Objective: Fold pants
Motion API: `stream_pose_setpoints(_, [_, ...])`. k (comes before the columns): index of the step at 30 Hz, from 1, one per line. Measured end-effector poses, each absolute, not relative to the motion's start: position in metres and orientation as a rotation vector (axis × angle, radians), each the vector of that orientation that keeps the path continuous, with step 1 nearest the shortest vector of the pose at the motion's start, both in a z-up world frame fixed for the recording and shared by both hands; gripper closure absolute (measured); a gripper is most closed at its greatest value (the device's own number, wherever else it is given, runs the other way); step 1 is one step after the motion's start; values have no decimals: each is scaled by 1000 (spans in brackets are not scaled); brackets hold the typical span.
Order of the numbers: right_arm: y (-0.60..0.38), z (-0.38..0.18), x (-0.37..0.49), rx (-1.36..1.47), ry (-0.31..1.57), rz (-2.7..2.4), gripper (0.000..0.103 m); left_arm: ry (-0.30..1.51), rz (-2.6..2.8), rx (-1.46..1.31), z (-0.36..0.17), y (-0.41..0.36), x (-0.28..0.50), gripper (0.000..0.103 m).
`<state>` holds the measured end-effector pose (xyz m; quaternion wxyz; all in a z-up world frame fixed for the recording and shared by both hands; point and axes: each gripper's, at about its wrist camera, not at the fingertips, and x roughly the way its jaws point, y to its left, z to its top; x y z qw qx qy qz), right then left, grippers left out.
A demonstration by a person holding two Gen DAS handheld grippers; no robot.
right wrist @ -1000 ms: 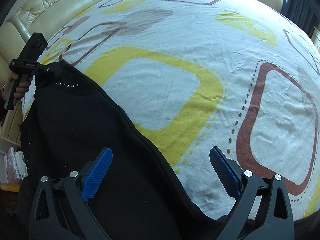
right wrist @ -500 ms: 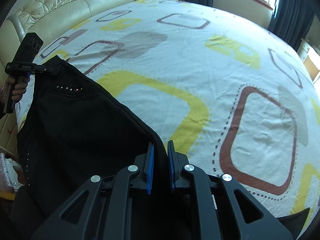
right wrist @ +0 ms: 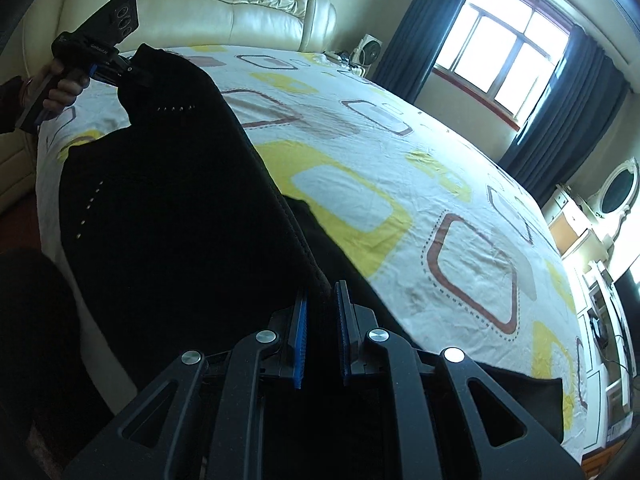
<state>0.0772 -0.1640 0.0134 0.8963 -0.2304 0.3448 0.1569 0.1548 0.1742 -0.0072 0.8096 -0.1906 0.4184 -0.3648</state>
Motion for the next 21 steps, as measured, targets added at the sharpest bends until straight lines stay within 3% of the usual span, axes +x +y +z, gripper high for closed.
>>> stream_pose_setpoints(4, [-158,-9,50,-519,762,358,88,934,-711,-501,-31,195,116,71])
stream_pose_setpoints(8, [-152,-29,38,-580,833,393,84,1016,-623,-503,-53,200,85,69])
stream_pose_setpoints(11, [-152,-35,33,-537,880,422,71,1030,-572,-492,-58,206,67,66])
stream_pose_setpoints(12, [-154,-35,33,-497,905,442,63,1033,-554,-508,-58,210,62,58])
stream_pose_setpoints(13, [-156,-33,34,-450,924,458,55,1034,-530,-538,-57,214,57,57])
stream_pose_setpoints(15, [-166,-27,38,-329,959,488,49,1032,-495,-603,-54,223,47,55])
stream_pose_setpoints(21, [-226,-22,63,272,1065,487,48,1005,-439,-748,-38,215,32,44])
